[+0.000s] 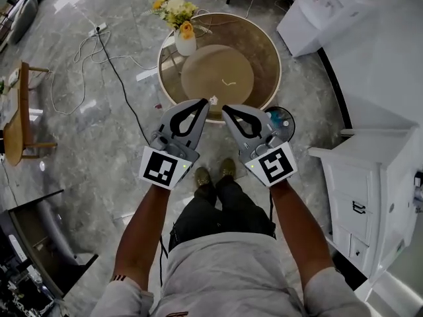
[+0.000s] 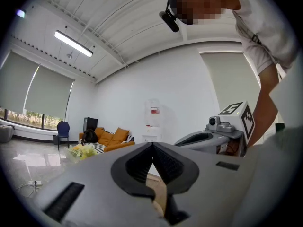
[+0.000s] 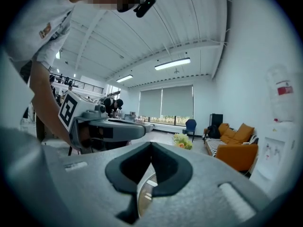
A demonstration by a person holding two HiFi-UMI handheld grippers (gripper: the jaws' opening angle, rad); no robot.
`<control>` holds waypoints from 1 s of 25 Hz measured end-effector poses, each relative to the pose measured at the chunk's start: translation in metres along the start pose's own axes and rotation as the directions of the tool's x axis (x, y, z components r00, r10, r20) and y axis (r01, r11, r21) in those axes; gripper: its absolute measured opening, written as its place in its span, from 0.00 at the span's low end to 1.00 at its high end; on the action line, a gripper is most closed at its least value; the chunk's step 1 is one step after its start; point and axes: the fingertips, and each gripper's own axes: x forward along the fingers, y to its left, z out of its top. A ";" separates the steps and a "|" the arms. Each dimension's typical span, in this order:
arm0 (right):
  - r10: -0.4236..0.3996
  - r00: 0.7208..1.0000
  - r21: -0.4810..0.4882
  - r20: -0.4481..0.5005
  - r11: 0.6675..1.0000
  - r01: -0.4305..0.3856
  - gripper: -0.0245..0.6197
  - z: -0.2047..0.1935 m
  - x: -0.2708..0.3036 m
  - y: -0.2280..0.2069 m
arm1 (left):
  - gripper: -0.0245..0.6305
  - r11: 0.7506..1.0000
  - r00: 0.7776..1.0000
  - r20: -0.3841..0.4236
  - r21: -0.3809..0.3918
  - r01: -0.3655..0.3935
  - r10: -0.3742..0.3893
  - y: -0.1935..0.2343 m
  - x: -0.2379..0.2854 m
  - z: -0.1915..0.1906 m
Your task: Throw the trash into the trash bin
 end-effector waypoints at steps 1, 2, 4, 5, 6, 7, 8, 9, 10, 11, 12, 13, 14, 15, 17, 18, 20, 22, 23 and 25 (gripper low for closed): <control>0.001 1.000 0.005 -0.005 1.000 0.000 0.04 -0.008 0.002 -0.004 | 0.04 1.000 1.000 -0.013 0.002 -0.017 0.017 0.002 0.002 -0.008; 0.001 1.000 0.010 -0.006 1.000 -0.001 0.04 -0.015 0.003 -0.008 | 0.04 0.999 0.999 -0.028 0.005 -0.034 0.034 0.004 0.005 -0.016; 0.002 1.000 0.018 -0.009 1.000 -0.002 0.04 -0.031 0.006 -0.015 | 0.04 0.998 0.997 -0.057 0.012 -0.059 0.060 0.007 0.010 -0.033; 0.004 1.000 0.024 -0.011 1.000 -0.004 0.04 -0.038 0.007 -0.018 | 0.04 0.998 0.995 -0.069 0.015 -0.065 0.066 0.009 0.014 -0.041; 0.007 1.000 0.029 -0.013 1.000 -0.007 0.04 -0.045 0.009 -0.021 | 0.04 0.997 0.994 -0.079 0.016 -0.069 0.070 0.010 0.017 -0.048; 0.012 1.000 0.030 -0.017 0.999 -0.012 0.04 -0.052 0.012 -0.023 | 0.04 0.997 0.994 -0.086 0.017 -0.073 0.074 0.010 0.020 -0.055; 0.019 1.000 0.029 -0.024 0.999 -0.018 0.04 -0.060 0.014 -0.025 | 0.04 0.997 0.993 -0.092 0.014 -0.077 0.078 0.011 0.023 -0.061; 0.025 0.999 0.027 -0.032 0.999 -0.024 0.04 -0.067 0.017 -0.026 | 0.04 0.997 0.992 -0.100 0.010 -0.081 0.081 0.012 0.025 -0.068; 0.028 0.999 0.027 -0.040 0.999 -0.027 0.04 -0.074 0.021 -0.028 | 0.04 0.996 0.991 -0.108 0.007 -0.084 0.084 0.013 0.027 -0.075; 0.028 0.999 0.028 -0.046 0.999 -0.027 0.04 -0.081 0.024 -0.030 | 0.04 0.996 0.990 -0.117 0.005 -0.084 0.084 0.014 0.030 -0.083; 0.025 0.999 0.031 -0.048 0.999 -0.024 0.04 -0.087 0.028 -0.033 | 0.04 0.997 0.989 -0.125 0.005 -0.083 0.083 0.016 0.033 -0.091; 0.021 0.999 0.036 -0.049 0.999 -0.019 0.04 -0.092 0.032 -0.036 | 0.04 0.997 0.988 -0.133 0.006 -0.081 0.081 0.019 0.035 -0.099; 0.016 0.999 0.040 -0.049 0.999 -0.014 0.04 -0.098 0.037 -0.038 | 0.04 0.997 0.987 -0.141 0.005 -0.079 0.079 0.021 0.037 -0.107; 0.012 0.999 0.041 -0.052 0.999 -0.010 0.04 -0.104 0.040 -0.040 | 0.04 0.997 0.986 -0.148 0.001 -0.077 0.076 0.024 0.039 -0.115; 0.006 0.998 0.037 -0.063 0.999 -0.003 0.04 -0.118 0.047 -0.043 | 0.04 0.998 0.985 -0.159 -0.006 -0.069 0.068 0.029 0.044 -0.130; 0.003 0.997 0.033 -0.072 0.999 0.000 0.04 -0.125 0.050 -0.044 | 0.04 0.998 0.985 -0.164 -0.010 -0.063 0.061 0.031 0.046 -0.138; -0.006 0.996 0.036 -0.094 0.999 0.010 0.04 -0.141 0.057 -0.046 | 0.04 0.999 0.983 -0.178 -0.017 -0.050 0.046 0.035 0.049 -0.153; -0.018 0.993 0.044 -0.118 0.999 0.023 0.04 -0.158 0.064 -0.047 | 0.04 0.999 0.980 -0.195 -0.020 -0.039 0.034 0.040 0.052 -0.170; -0.022 0.991 0.043 -0.131 0.999 0.028 0.04 -0.167 0.067 -0.047 | 0.04 0.999 0.979 -0.202 -0.023 -0.035 0.030 0.042 0.054 -0.178; -0.028 0.986 0.040 -0.164 0.999 0.035 0.04 -0.185 0.071 -0.046 | 0.04 0.999 0.977 -0.214 -0.032 -0.023 0.016 0.045 0.057 -0.194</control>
